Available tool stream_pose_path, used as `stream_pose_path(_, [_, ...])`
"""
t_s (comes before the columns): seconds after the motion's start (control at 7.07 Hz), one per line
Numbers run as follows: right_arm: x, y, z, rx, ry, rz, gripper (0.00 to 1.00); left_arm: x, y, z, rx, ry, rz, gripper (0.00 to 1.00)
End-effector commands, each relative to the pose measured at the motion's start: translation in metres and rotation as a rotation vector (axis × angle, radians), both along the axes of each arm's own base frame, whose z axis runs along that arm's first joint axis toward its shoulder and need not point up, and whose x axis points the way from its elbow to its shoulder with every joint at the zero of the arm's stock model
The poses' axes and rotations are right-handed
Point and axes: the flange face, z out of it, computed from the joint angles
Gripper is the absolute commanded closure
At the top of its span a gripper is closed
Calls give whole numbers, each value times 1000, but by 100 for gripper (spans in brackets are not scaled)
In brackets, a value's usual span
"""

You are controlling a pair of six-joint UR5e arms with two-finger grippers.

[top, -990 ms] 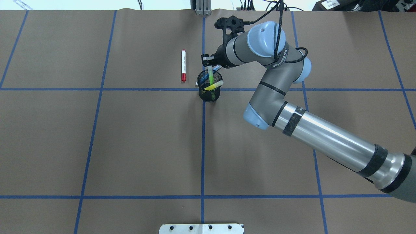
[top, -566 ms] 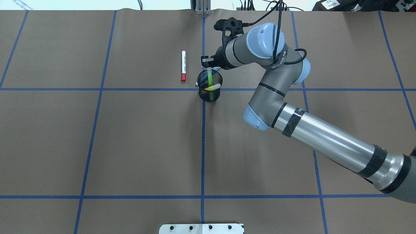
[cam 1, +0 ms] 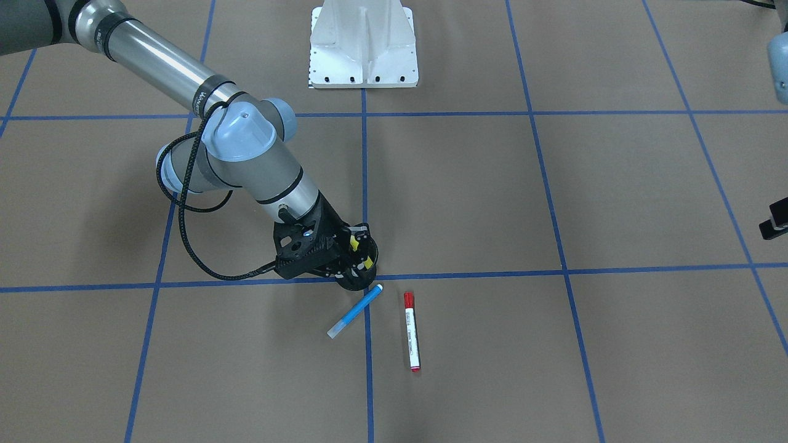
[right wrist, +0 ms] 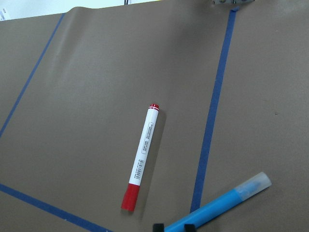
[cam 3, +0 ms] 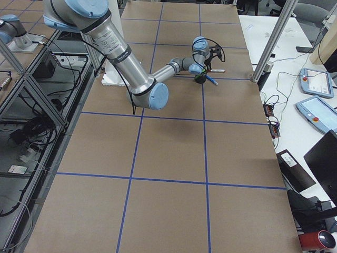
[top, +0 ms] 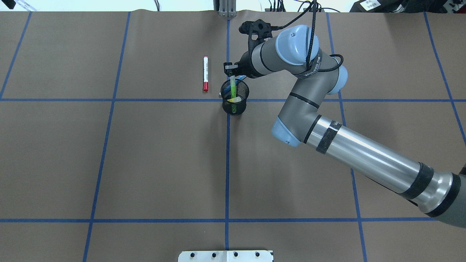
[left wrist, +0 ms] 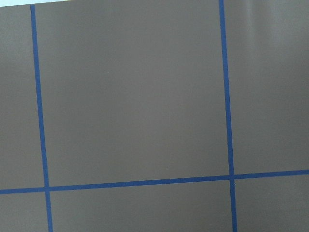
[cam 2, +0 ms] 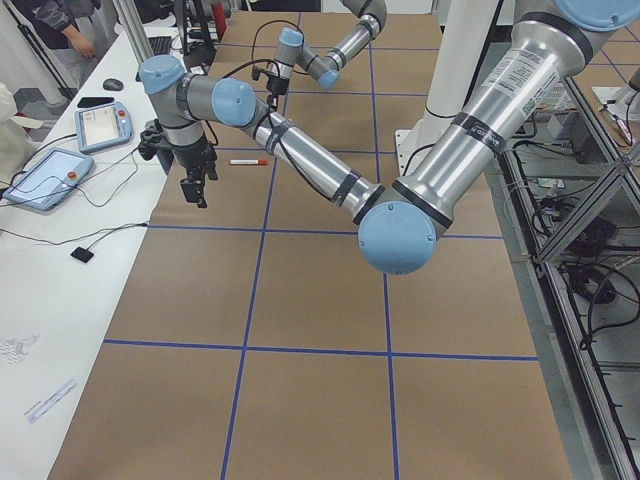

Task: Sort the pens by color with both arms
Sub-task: 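Lift the green marker up out of the cup with the right gripper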

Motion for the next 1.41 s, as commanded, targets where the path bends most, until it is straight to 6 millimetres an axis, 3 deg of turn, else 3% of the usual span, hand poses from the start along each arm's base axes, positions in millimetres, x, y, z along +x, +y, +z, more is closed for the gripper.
stream_pose_path(0.0, [9,0,-9,-19,-28,-21,100,3,2,-4,8,2,4,1])
stream_pose_path(0.57, [55,-27,-15,-39,-59,-56,100,5,4,-9,11,8,8,1])
stream_pose_path(0.71, [70,-37,-28,-50,-85,-24,100,6,4,-9,9,10,6,1])
stream_pose_path(0.85, [89,-51,-66,-70,-140,21,100,5,6,-13,13,11,2,1])
stream_pose_path(0.99, [100,-59,-89,-92,-176,49,100,6,6,-13,15,12,3,1])
stream_pose_path(1.13, [99,-60,-103,-137,-209,64,100,5,6,-13,12,12,1,1])
stream_pose_path(1.27, [97,-72,-94,-187,-201,86,99,7,7,-13,14,12,5,1])
